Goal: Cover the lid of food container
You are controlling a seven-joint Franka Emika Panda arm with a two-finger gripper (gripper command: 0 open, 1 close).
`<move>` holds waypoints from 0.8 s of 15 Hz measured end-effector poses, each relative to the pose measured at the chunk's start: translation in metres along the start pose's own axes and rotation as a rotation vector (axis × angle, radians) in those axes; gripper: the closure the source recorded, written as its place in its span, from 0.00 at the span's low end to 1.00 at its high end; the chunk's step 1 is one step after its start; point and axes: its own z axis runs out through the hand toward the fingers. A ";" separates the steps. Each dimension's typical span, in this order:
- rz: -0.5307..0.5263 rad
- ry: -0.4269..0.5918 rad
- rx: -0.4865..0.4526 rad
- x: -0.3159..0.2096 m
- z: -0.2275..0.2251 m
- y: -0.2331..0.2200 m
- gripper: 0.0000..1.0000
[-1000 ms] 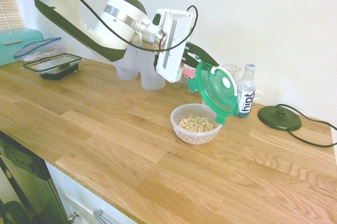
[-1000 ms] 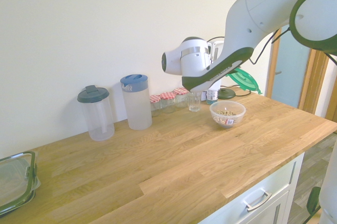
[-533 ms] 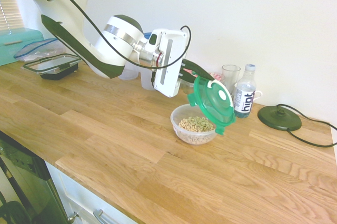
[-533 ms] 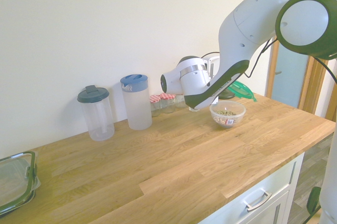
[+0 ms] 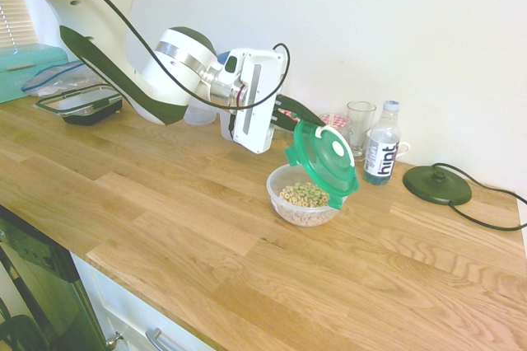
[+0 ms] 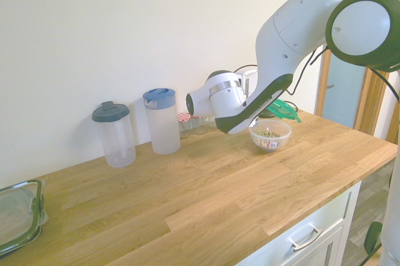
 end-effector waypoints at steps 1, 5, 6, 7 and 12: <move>-0.003 0.003 0.000 -0.002 -0.002 -0.002 1.00; -0.007 0.008 -0.004 -0.004 -0.009 -0.003 1.00; -0.009 0.008 -0.005 -0.004 -0.009 -0.003 1.00; -0.012 0.008 -0.006 -0.005 -0.008 -0.004 1.00; -0.024 0.012 -0.004 -0.013 -0.013 -0.014 1.00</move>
